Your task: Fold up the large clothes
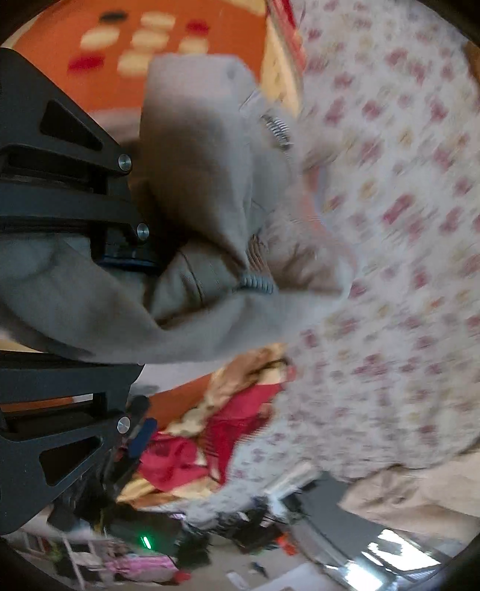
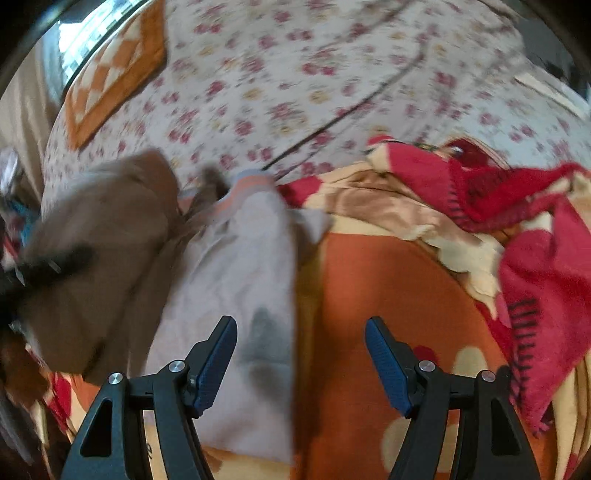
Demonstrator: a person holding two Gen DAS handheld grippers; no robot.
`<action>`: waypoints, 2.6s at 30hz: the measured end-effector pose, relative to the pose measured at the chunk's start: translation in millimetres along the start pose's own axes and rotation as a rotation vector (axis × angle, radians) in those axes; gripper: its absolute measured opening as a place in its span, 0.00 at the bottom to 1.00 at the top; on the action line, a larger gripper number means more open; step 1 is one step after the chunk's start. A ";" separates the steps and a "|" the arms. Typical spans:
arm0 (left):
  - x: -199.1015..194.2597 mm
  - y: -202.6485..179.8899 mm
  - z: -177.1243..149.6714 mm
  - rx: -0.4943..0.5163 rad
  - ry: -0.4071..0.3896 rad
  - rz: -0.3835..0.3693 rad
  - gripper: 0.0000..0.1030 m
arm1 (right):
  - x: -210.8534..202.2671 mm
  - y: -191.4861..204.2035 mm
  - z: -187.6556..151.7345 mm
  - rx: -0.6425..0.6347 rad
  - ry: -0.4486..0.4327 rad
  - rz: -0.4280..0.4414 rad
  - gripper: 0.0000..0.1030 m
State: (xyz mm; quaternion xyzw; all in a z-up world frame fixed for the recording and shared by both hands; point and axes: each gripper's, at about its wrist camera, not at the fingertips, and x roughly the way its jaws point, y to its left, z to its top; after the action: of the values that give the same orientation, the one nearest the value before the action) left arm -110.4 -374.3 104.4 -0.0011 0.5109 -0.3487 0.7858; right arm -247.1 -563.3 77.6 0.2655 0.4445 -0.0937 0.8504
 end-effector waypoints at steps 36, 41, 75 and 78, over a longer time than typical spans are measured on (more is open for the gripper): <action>-9.0 41.7 -74.0 0.102 0.037 0.044 0.68 | 17.2 42.7 23.6 0.115 0.046 0.310 0.77; -5.6 33.1 -78.2 0.140 0.021 0.079 0.68 | 15.5 56.7 12.5 0.104 0.072 0.366 0.80; -18.1 66.0 -85.6 0.053 0.045 0.130 0.68 | 7.7 19.3 -17.3 0.000 0.059 0.182 0.19; -30.0 57.5 -84.4 0.094 0.013 0.149 0.68 | -14.0 25.9 -18.8 -0.009 0.038 0.229 0.32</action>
State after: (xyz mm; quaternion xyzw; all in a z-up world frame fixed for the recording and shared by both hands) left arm -153.9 -284.4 67.5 0.0759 0.4977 -0.3128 0.8054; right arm -258.4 -532.5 89.7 0.3126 0.4277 0.0108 0.8481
